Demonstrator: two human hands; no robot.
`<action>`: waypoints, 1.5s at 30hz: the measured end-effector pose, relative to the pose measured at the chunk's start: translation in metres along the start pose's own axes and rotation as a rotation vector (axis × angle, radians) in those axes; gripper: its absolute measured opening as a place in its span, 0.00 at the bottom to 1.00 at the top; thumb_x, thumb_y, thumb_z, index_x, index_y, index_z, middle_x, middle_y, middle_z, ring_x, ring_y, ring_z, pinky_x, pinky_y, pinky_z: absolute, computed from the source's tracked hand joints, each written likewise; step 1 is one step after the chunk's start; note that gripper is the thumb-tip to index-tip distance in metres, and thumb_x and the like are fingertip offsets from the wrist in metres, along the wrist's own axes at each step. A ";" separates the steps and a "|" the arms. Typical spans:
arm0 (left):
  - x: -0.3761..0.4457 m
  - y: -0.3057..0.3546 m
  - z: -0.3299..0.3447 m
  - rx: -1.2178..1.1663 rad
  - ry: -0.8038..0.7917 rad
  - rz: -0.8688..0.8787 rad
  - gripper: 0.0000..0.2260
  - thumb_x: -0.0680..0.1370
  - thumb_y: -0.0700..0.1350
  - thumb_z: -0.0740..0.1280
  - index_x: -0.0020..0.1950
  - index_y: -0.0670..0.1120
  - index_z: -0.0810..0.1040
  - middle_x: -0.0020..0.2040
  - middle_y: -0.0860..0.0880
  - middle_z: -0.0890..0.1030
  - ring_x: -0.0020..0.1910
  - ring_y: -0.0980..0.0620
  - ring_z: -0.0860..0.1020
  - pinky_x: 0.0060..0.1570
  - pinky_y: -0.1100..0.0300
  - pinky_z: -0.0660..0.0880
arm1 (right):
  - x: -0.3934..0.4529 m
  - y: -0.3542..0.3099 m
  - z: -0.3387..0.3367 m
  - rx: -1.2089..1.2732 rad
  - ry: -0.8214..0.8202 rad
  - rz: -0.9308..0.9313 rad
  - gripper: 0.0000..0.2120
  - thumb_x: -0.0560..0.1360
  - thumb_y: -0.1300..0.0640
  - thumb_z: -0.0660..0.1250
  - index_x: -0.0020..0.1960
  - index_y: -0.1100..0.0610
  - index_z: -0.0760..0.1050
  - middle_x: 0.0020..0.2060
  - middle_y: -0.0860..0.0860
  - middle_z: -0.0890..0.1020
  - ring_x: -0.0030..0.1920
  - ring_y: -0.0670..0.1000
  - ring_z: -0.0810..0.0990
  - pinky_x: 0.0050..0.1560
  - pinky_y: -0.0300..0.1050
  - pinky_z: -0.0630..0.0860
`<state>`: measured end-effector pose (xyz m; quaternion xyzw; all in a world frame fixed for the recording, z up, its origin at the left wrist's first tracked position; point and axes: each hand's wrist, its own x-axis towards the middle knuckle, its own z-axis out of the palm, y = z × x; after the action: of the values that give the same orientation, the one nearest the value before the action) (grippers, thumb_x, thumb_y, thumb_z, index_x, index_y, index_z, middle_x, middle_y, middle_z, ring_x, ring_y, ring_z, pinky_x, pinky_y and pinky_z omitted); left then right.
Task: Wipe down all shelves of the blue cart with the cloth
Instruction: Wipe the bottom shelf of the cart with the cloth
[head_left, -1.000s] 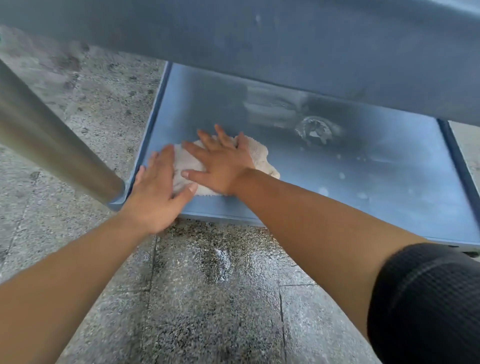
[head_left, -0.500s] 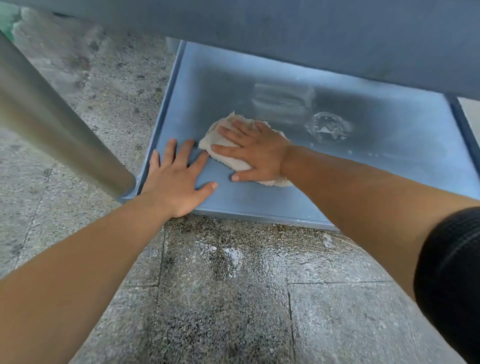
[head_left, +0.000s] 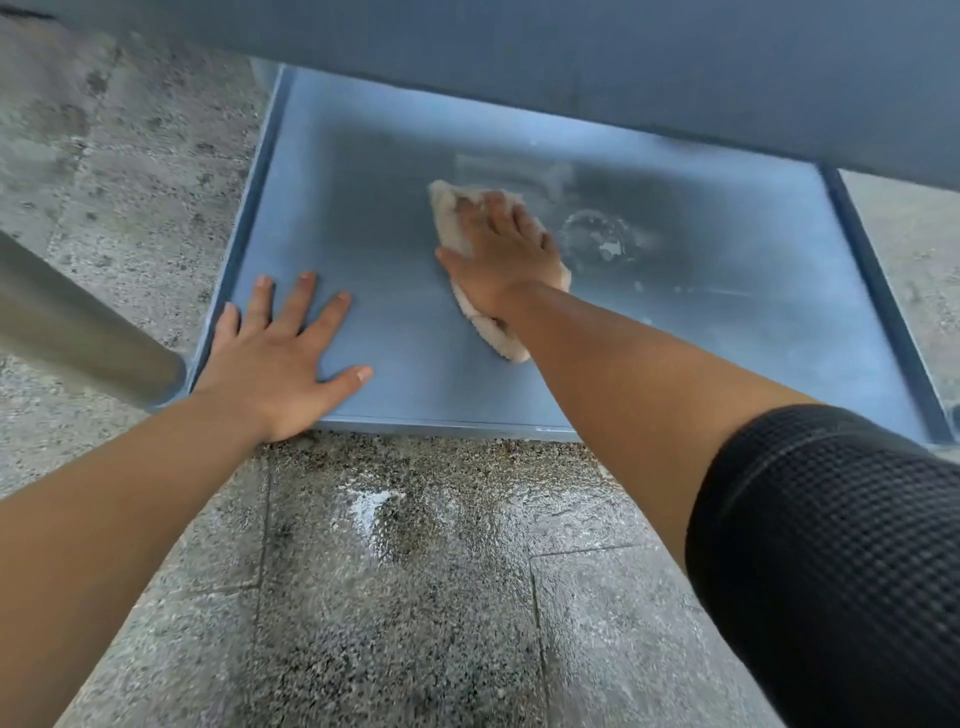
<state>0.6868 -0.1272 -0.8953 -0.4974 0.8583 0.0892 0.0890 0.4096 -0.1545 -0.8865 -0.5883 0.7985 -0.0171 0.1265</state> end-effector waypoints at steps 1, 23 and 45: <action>0.000 0.000 -0.001 -0.005 -0.008 0.000 0.37 0.69 0.77 0.37 0.74 0.65 0.32 0.78 0.54 0.34 0.77 0.42 0.37 0.73 0.41 0.42 | 0.002 0.015 -0.002 0.019 0.001 0.105 0.35 0.71 0.30 0.48 0.76 0.37 0.47 0.80 0.44 0.50 0.79 0.54 0.47 0.73 0.61 0.49; 0.019 0.068 0.003 0.037 0.020 0.019 0.36 0.68 0.77 0.36 0.73 0.67 0.34 0.78 0.56 0.35 0.77 0.44 0.36 0.68 0.29 0.45 | 0.011 0.143 -0.027 -0.080 -0.025 0.211 0.38 0.69 0.25 0.43 0.77 0.38 0.51 0.80 0.47 0.44 0.79 0.53 0.43 0.75 0.63 0.42; 0.018 0.072 -0.001 0.044 -0.010 0.026 0.37 0.69 0.77 0.38 0.75 0.66 0.37 0.79 0.54 0.39 0.77 0.43 0.39 0.67 0.27 0.47 | -0.094 0.201 -0.034 0.064 -0.127 0.535 0.52 0.61 0.16 0.50 0.78 0.38 0.40 0.79 0.55 0.38 0.76 0.67 0.33 0.71 0.72 0.35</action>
<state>0.6152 -0.1073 -0.8943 -0.4837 0.8660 0.0737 0.1031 0.2398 -0.0085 -0.8716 -0.3523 0.9150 0.0286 0.1946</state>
